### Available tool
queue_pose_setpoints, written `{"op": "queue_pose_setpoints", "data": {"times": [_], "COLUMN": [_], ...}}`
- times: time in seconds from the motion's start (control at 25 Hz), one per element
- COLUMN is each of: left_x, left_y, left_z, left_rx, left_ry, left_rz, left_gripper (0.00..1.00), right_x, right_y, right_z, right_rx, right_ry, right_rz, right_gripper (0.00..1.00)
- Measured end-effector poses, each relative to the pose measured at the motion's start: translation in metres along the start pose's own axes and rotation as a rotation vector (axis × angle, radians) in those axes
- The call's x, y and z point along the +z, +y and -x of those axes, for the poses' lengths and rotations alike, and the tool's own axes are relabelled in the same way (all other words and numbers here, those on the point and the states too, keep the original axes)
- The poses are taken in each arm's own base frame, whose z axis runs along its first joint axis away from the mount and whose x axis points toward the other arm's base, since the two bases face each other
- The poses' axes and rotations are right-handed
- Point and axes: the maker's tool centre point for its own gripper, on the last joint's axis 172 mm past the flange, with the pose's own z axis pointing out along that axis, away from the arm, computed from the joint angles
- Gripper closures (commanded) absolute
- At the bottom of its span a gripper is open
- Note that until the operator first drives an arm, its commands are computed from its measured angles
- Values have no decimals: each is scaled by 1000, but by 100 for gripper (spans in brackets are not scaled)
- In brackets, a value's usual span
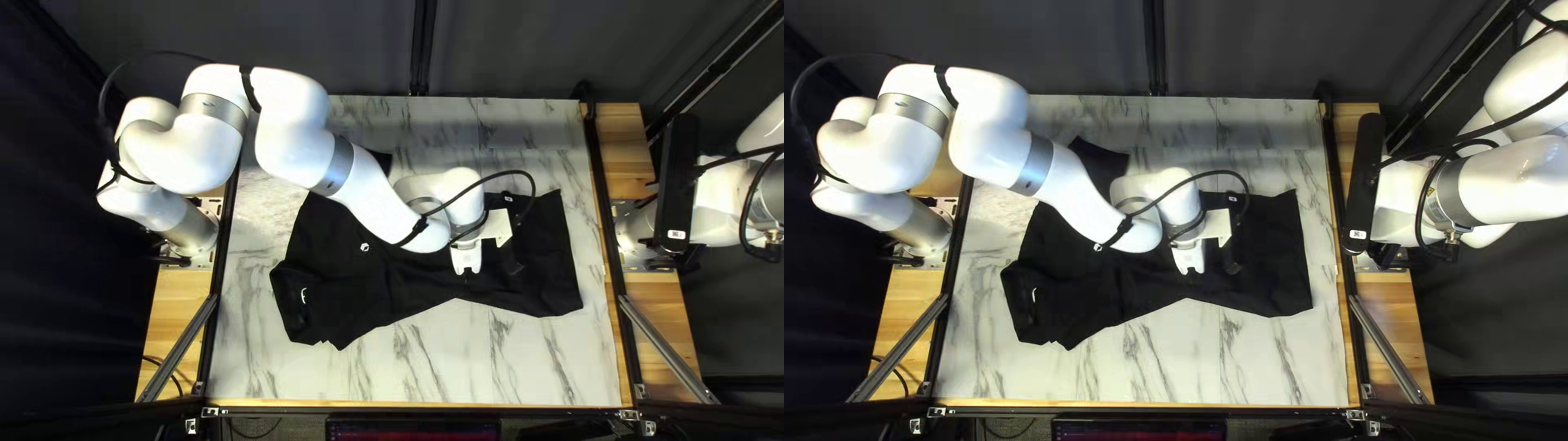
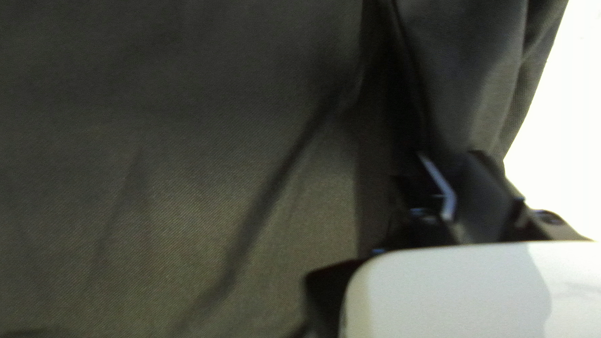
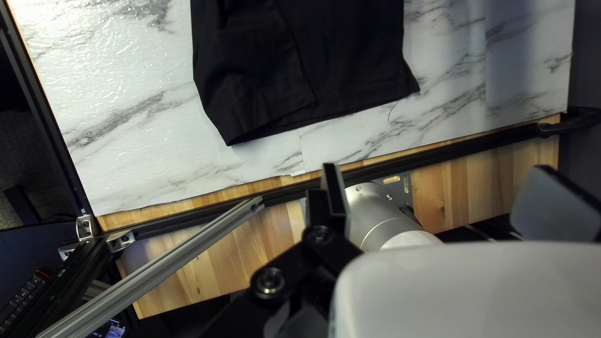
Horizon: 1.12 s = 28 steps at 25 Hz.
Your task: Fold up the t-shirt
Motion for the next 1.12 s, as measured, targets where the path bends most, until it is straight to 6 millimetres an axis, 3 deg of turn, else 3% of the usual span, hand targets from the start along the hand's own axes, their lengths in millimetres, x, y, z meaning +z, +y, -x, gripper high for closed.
{"op": "queue_pose_setpoints", "data": {"times": [0.32, 0.36, 0.4, 0.44, 0.6, 0.88, 1.12], "left_x": [-5, -5, -6, -6, -9, -34, -50], "left_y": [-23, -25, -27, -28, -24, 4, 18], "left_z": [2, 2, 3, 3, 11, 33, 70], "left_rx": [-20, -24, -28, -32, -38, -11, 1], "left_ry": [7, 8, 10, 11, 15, 26, 18], "left_rz": [-49, -53, -56, -58, -65, -82, -90], "left_gripper": [100, 95, 26, 0, 0, 0, 0], "right_x": [0, 0, 0, 0, 0, 0, 0], "right_y": [0, 0, 0, 0, 0, 0, 0], "right_z": [0, 0, 0, 0, 0, 0, 0], "right_rx": [0, 0, 0, 0, 0, 0, 0], "right_ry": [0, 0, 0, 0, 0, 0, 0], "right_rz": [0, 0, 0, 0, 0, 0, 0], "right_gripper": [0, 0, 0, 0, 0, 0, 0]}}
